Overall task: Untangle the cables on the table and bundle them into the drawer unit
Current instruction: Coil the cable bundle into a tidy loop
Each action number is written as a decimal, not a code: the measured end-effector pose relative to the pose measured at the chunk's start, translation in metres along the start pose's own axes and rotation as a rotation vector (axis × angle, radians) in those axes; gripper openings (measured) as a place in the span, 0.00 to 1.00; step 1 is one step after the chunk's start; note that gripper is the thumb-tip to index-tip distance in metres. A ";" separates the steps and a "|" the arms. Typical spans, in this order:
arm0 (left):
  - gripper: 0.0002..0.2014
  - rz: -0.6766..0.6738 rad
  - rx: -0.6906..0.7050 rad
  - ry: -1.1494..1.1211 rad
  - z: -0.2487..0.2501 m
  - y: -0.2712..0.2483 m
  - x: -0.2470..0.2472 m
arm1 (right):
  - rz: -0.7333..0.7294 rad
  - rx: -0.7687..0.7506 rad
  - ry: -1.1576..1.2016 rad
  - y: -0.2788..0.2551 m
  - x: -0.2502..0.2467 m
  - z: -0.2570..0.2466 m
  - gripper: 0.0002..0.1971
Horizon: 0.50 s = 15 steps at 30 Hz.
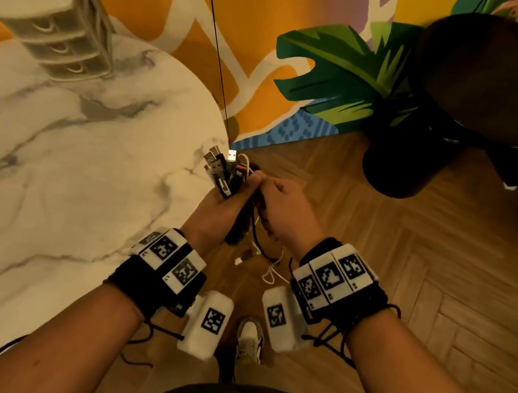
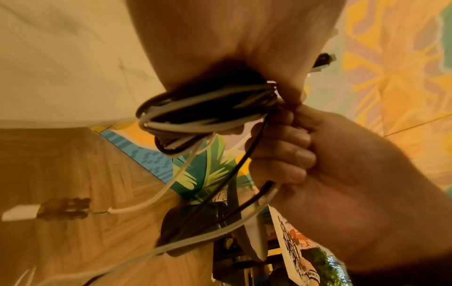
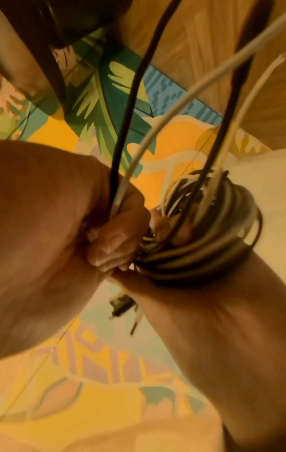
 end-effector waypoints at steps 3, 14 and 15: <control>0.21 0.058 -0.105 -0.087 0.001 0.008 -0.003 | -0.013 -0.053 -0.027 -0.014 0.010 0.005 0.23; 0.11 -0.122 0.002 -0.337 0.011 0.016 -0.017 | -0.183 -0.247 -0.226 -0.019 0.041 0.057 0.19; 0.12 -0.128 0.011 -0.369 0.013 0.015 -0.019 | -0.175 -0.258 -0.261 -0.016 0.042 0.060 0.17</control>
Point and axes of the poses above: each hand's wrist, its own y-axis towards the middle knuckle, its own x-axis out of the palm, z = x × y, the point moved 1 cm from there along y, towards the middle knuckle, and after that the axes turned 1 degree about -y, right-handed, at the moved point
